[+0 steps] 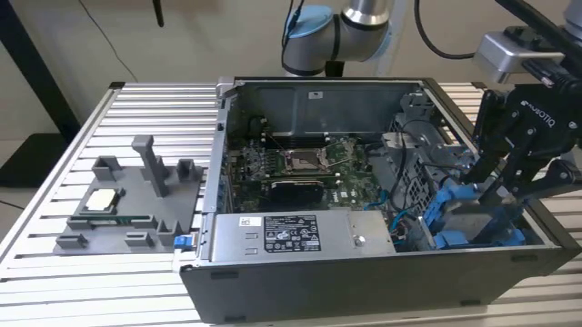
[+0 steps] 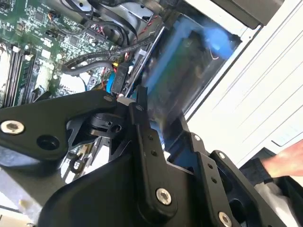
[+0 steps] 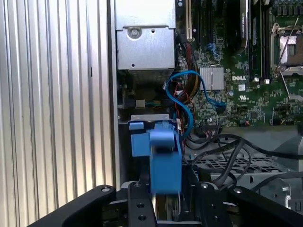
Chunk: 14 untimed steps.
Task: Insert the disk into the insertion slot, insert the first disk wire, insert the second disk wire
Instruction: 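Insert the disk into the insertion slot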
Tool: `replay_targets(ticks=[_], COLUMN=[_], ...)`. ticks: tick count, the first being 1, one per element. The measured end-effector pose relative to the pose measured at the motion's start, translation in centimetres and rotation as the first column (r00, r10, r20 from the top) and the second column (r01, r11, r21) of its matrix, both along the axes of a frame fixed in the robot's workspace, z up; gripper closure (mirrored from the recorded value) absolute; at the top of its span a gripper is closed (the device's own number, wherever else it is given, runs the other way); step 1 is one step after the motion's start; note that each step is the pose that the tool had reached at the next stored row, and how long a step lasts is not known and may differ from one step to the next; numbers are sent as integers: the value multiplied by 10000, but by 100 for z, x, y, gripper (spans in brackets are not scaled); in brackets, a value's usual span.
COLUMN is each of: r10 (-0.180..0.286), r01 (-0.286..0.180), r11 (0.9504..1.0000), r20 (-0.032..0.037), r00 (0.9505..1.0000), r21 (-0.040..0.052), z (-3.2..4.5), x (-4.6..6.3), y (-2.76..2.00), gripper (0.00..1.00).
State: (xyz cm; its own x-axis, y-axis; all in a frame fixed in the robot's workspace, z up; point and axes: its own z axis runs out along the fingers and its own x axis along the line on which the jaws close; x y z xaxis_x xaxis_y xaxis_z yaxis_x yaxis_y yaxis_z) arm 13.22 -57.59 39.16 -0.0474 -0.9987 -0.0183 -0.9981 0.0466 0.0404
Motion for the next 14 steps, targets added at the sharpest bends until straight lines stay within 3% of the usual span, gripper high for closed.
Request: replay_targets(ticks=[3, 4, 8, 9, 12, 14], r10=[0, -2, -3, -4, -1, 8], r01=[0, 2, -3, -5, -25, -41], r11=[10000, 10000, 9987, 9983, 9982, 9982], r20=[0, 2, 112, 161, 442, 568], r00=[10000, 10000, 9999, 9999, 9990, 9984], r21=[12, 65, 511, 579, 594, 592], z=[54, 55, 53, 52, 41, 21], x=[-5, -10, -38, -41, -43, -55], y=[21, 35, 94, 106, 123, 137], gripper=[60, 60, 60, 60, 60, 60])
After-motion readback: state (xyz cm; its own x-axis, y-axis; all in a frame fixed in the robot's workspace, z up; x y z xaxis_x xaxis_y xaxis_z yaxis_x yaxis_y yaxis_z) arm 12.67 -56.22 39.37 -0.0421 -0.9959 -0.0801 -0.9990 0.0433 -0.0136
